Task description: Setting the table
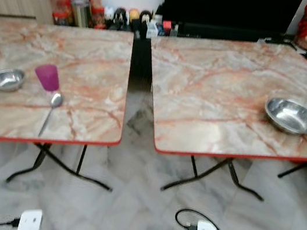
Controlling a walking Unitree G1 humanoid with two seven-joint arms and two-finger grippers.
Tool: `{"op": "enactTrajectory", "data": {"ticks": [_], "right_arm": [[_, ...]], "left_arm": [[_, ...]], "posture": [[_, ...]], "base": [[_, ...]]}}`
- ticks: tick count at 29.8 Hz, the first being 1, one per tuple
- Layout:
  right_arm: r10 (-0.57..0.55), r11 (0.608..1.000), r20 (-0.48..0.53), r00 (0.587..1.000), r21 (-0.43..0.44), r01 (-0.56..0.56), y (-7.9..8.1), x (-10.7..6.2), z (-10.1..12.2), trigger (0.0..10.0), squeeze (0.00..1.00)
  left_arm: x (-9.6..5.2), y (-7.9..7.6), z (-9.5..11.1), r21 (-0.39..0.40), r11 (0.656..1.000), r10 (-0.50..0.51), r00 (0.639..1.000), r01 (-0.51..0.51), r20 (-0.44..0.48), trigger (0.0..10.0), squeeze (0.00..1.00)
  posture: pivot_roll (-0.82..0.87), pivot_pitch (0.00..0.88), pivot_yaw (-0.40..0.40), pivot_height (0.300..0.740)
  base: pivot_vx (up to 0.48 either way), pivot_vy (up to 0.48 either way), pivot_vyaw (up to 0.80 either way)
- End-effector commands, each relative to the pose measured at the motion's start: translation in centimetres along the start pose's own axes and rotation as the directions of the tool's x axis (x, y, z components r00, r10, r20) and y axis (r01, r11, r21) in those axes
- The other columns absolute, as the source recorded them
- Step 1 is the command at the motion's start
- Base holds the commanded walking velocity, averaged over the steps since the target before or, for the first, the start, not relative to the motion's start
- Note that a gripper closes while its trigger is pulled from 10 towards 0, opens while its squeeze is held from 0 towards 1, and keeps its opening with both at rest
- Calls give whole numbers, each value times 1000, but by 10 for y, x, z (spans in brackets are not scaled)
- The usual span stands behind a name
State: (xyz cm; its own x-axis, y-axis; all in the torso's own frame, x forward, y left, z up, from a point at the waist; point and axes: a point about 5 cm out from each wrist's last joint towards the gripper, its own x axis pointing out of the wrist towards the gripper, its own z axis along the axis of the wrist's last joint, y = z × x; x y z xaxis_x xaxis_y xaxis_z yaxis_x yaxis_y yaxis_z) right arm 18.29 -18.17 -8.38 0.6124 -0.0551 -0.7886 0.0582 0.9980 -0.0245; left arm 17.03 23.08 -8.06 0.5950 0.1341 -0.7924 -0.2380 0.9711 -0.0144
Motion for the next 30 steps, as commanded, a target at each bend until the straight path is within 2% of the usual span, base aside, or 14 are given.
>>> {"op": "enactTrajectory", "data": {"ticks": [1, 30], "right_arm": [[23, 1000, 24, 999, 14, -23, 11, 2, 7, 10000, 0], [40, 999, 32, 999, -10, -39, 14, 2, 9, 10000, 0]], "left_arm": [[-2, 12, -3, -11, 999, 38, 999, -39, -12, 10000, 0], [-2, 13, -2, 4, 999, 33, 999, -33, -12, 10000, 0]], "posture": [[41, 0, 46, 740], [47, 0, 53, 740]], "base": [[0, 382, 0], [0, 385, 0]]}}
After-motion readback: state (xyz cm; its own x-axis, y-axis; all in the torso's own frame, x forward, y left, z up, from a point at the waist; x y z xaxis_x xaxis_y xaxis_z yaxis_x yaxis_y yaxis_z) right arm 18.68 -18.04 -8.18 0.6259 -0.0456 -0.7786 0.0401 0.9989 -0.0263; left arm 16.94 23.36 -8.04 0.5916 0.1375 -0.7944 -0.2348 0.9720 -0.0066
